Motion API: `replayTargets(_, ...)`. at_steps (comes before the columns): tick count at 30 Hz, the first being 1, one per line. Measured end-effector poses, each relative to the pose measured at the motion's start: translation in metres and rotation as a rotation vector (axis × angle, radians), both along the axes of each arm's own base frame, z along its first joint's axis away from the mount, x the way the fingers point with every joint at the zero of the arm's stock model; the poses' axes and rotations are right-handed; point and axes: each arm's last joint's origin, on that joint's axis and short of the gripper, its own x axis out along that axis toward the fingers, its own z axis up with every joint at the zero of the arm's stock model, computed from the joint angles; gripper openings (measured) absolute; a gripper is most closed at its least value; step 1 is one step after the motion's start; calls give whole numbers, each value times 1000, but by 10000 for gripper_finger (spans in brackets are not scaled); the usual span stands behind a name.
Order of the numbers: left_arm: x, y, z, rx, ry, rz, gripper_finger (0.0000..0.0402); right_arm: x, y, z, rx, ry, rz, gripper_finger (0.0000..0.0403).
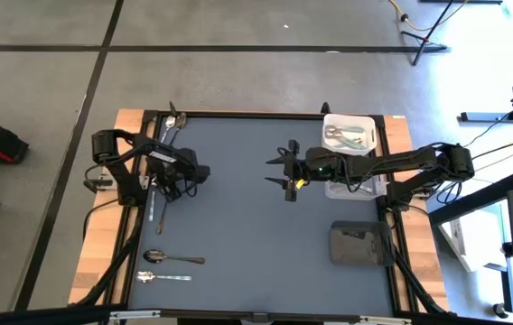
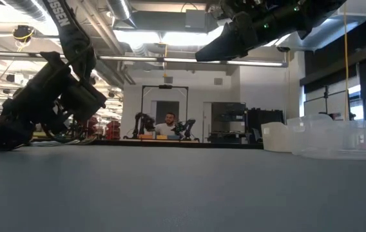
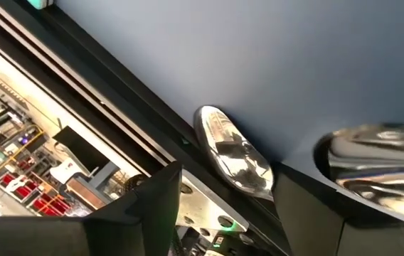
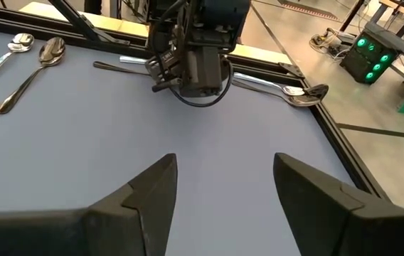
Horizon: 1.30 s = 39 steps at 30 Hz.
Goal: Sort silverware by color (type)
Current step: Put the white green spoon into the transparent bin
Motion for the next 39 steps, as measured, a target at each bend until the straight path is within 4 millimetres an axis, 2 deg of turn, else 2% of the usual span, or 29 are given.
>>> replayTargets(6, -1, 4, 0, 13, -2, 14, 186, 0, 0, 0, 0, -1, 0, 223)
replayTargets(23, 0, 5, -3, 29, -27, 15, 64, 0, 0, 1, -1, -7, -2, 223)
replayTargets(39, 3, -3, -2, 38, -15, -60, 54, 0, 0, 0, 1, 1, 2, 223)
